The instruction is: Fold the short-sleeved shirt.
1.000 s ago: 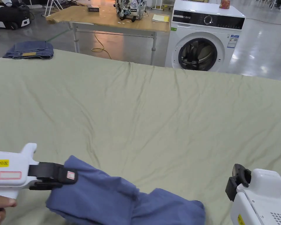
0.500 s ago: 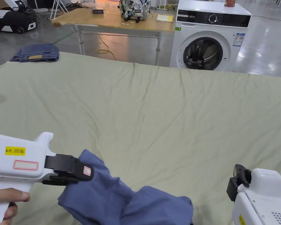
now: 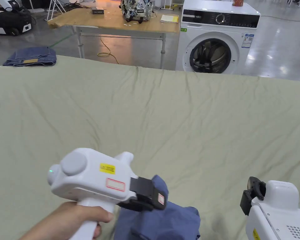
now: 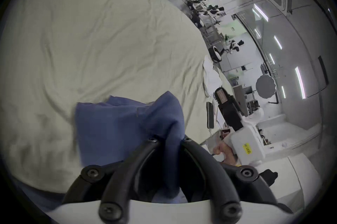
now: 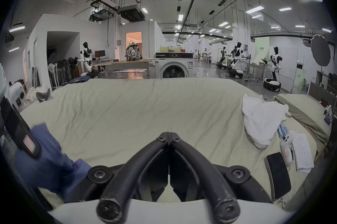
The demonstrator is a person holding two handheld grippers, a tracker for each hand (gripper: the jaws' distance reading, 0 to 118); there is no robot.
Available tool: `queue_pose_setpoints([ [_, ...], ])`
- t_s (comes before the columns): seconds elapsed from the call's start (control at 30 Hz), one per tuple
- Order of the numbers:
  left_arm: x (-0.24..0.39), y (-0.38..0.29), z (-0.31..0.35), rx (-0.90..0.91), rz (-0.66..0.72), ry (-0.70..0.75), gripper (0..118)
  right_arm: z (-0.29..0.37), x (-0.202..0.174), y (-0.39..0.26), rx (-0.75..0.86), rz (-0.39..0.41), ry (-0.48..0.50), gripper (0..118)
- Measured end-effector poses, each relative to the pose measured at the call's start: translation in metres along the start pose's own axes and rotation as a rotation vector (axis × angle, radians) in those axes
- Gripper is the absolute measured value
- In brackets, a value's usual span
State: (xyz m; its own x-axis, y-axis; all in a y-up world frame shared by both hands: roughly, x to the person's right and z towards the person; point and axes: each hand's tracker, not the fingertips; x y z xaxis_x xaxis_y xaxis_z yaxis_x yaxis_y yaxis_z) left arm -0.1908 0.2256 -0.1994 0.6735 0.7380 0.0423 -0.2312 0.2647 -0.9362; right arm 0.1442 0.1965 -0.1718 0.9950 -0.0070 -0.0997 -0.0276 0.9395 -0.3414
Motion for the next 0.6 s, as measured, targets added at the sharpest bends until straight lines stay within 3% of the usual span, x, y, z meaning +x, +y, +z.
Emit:
queue_pose_setpoints([
  [0.27, -0.008, -0.010, -0.119, -0.094, 0.025, 0.081, 9, 0.002, 0.009, -0.003, -0.012, -0.008, -0.020, 0],
  [0.47, -0.015, -0.015, -0.140, -0.086, 0.003, 0.120, 10, 0.004, 0.016, -0.005, -0.017, -0.013, -0.038, 0],
  [0.53, -0.011, -0.016, -0.130, -0.093, 0.001, 0.082, 17, 0.003, 0.018, -0.005, -0.020, -0.016, -0.041, 0],
  [0.6, -0.009, -0.016, -0.118, -0.097, 0.009, 0.020, 34, 0.004, 0.018, -0.005, -0.022, -0.018, -0.040, 0],
])
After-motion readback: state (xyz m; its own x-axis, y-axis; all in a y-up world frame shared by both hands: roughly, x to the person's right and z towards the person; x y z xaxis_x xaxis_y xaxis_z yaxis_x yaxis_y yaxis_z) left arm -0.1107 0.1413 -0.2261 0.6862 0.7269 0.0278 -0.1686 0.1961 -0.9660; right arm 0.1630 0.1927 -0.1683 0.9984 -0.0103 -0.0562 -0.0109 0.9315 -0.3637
